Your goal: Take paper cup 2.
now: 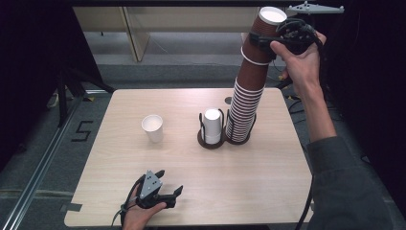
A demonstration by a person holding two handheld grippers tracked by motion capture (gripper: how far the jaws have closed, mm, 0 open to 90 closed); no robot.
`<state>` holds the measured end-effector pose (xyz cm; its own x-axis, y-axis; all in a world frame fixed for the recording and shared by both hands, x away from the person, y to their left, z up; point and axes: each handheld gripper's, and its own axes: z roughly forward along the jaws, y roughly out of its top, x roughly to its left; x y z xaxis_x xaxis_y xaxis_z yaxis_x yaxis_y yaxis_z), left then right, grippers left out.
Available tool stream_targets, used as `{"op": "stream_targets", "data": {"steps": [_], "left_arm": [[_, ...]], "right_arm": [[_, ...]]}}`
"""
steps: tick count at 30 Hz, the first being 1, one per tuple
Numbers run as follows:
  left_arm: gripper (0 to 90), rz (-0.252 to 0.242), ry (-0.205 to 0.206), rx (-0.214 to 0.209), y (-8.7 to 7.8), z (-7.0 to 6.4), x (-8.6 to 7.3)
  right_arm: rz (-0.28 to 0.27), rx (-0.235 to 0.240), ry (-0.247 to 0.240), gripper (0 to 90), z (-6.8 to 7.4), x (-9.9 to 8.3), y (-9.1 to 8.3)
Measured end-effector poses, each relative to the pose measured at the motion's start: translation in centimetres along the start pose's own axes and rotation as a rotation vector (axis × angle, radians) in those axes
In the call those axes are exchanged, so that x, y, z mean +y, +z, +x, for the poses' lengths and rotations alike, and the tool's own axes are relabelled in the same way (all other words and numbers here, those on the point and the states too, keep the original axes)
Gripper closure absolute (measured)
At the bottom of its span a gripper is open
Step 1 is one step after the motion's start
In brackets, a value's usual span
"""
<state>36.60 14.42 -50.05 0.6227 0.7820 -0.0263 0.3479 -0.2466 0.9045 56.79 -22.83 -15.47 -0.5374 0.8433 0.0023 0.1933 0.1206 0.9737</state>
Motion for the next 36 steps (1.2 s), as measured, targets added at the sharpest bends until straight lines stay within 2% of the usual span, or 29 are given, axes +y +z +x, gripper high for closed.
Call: {"op": "stream_targets", "data": {"steps": [9,14,16,20,21,26,29,32,34,36], "left_arm": [[14.9,0.016,0.003,0.002,0.0,0.0,0.0],[14.9,0.008,-0.004,0.001,0.1,0.0,-0.1],[14.9,0.014,0.002,0.007,0.0,0.0,-0.1],[15.0,0.014,-0.002,0.000,0.2,0.0,-0.2],[14.9,0.019,0.001,0.002,0.2,0.0,-0.2],[14.9,0.020,0.002,-0.005,0.4,0.0,-0.3],[14.9,0.019,0.001,-0.004,0.4,0.0,-0.3],[14.9,0.014,-0.001,-0.005,0.4,0.0,-0.3],[14.9,0.010,0.003,-0.009,0.4,0.0,-0.3],[14.9,0.007,-0.003,-0.009,0.4,0.0,-0.3]], "right_arm": [[-0.059,-0.001,0.012,17.4,-0.7,1.7,-2.5],[-0.077,-0.020,0.025,17.5,-1.8,1.6,-4.5],[-0.065,-0.031,0.026,17.5,-2.4,1.2,-5.4],[-0.024,-0.071,0.021,17.5,-3.4,-0.5,-6.7],[-0.017,-0.076,0.013,17.5,-3.7,-1.1,-7.0],[0.004,-0.076,0.032,17.5,-4.2,-3.4,-8.6],[0.027,-0.071,0.043,17.5,-4.0,-5.2,-9.3],[0.025,-0.054,0.043,17.5,-3.5,-7.0,-9.8],[0.027,-0.016,0.067,17.5,-3.0,-8.2,-10.1],[0.029,-0.010,0.051,17.5,-2.3,-9.3,-10.2]]}}
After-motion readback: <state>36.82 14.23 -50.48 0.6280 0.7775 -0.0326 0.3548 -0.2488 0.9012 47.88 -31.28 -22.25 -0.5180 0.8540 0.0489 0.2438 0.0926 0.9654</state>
